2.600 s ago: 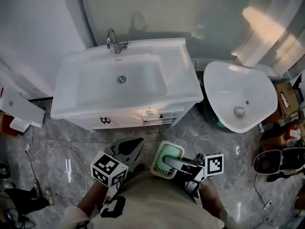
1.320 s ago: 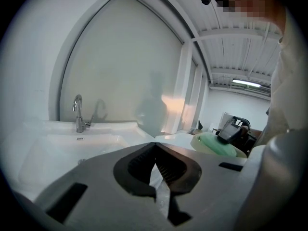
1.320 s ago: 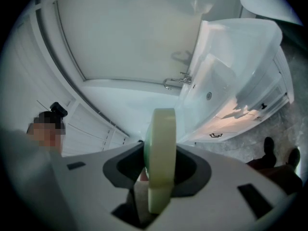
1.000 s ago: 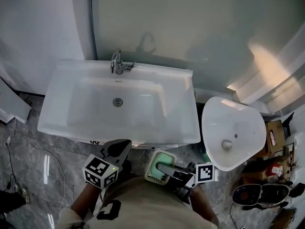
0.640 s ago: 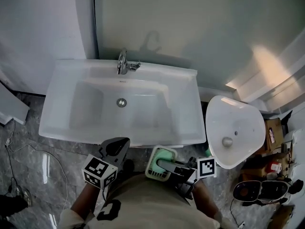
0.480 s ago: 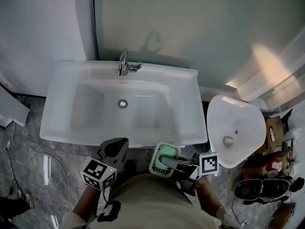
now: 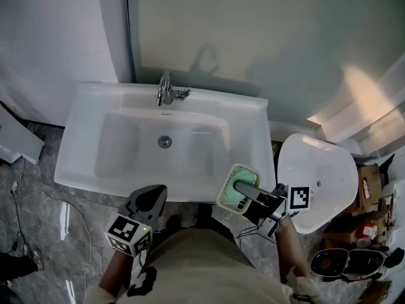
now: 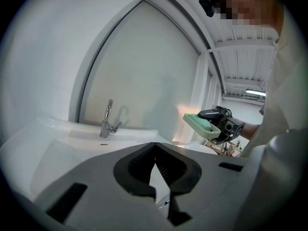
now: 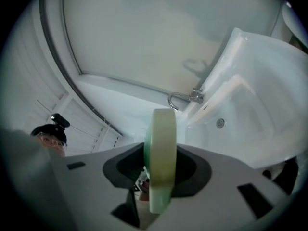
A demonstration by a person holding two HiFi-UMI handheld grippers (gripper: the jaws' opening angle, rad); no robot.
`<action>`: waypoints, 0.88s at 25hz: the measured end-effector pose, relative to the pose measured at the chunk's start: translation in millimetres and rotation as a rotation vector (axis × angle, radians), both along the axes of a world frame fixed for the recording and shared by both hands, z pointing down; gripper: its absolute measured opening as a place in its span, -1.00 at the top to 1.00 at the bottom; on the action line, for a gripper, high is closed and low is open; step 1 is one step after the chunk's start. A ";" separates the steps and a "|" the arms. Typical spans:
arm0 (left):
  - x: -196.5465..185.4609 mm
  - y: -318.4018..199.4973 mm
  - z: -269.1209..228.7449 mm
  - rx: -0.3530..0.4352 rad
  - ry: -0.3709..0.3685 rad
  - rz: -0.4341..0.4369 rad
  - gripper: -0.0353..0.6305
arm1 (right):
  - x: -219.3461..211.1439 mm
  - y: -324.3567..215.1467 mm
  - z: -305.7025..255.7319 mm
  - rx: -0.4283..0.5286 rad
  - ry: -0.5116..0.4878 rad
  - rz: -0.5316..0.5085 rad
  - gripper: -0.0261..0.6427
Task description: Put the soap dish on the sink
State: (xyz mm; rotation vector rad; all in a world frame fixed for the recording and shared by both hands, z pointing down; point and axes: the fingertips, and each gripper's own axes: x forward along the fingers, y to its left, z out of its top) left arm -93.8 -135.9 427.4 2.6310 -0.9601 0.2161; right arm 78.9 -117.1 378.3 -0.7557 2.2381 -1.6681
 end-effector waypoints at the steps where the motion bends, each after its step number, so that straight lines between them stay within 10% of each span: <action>1: 4.8 -0.1 0.0 -0.017 -0.004 -0.003 0.84 | 9.9 -7.9 -3.9 0.004 -0.018 0.013 0.47; 22: 133.9 -62.0 -5.5 -0.088 -0.147 -0.023 0.84 | 179.3 -127.4 13.9 0.182 0.243 -0.029 0.48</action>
